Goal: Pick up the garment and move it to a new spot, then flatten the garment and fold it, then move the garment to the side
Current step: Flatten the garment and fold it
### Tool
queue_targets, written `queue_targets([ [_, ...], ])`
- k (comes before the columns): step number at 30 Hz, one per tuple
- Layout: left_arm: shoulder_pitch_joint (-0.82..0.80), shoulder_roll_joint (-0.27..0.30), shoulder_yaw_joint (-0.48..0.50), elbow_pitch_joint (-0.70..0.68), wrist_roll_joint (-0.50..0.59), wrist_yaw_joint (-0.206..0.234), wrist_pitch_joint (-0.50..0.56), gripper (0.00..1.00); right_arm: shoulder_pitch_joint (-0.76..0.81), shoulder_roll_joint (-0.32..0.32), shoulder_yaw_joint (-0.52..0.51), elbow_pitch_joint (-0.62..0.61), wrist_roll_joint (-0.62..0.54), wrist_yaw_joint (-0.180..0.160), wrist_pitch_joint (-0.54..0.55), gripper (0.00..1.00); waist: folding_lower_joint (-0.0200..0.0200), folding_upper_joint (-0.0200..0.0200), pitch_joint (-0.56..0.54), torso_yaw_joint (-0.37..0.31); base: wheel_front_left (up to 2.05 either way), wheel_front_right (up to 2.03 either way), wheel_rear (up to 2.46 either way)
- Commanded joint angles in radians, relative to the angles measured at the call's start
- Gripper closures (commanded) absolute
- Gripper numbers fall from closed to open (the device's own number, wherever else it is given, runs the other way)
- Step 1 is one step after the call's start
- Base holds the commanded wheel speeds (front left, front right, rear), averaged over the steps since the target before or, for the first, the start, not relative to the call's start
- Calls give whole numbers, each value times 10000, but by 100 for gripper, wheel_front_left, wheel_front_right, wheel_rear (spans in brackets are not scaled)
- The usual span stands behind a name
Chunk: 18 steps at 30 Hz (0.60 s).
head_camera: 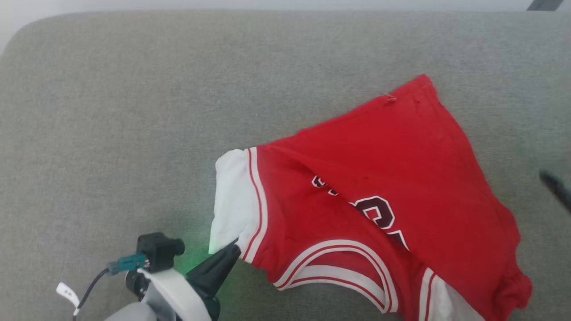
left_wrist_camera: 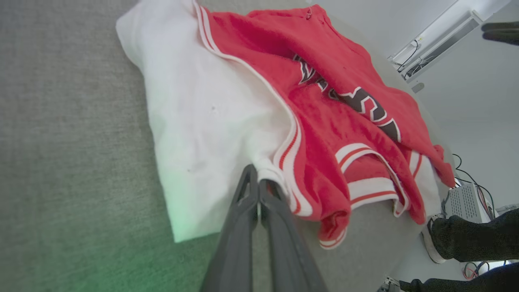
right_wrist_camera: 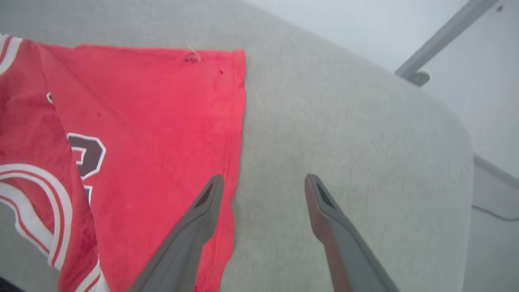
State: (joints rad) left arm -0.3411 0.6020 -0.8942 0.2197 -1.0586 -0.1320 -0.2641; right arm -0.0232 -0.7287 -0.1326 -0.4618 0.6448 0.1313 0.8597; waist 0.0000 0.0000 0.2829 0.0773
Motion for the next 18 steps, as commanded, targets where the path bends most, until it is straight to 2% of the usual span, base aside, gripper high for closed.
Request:
queue_targets([
  [1, -213, -51, -4, -38, 68, 31, 4, 100, -578, -1, 141, 124, -41, -10, -199, 0, 0, 0, 156, 136, 0, 0, 0],
  [5, -560, -253, -230, -62, 116, 32, 2, 100, -2541, 6, 1036, 1165, -365, -13, -705, 0, 0, 0, 523, 476, 0, 0, 0],
  [11, -1177, -448, -601, 24, 157, 31, 2, 100, -5532, 371, 2939, 3852, -559, -13, -861, 0, 0, 0, 1208, 976, 0, 0, 0],
  [18, -1804, -767, -911, 89, 138, 32, 4, 100, -7443, 178, 5045, 6563, -696, -13, -779, 0, 0, 0, 1812, 1535, 0, 0, 0],
])
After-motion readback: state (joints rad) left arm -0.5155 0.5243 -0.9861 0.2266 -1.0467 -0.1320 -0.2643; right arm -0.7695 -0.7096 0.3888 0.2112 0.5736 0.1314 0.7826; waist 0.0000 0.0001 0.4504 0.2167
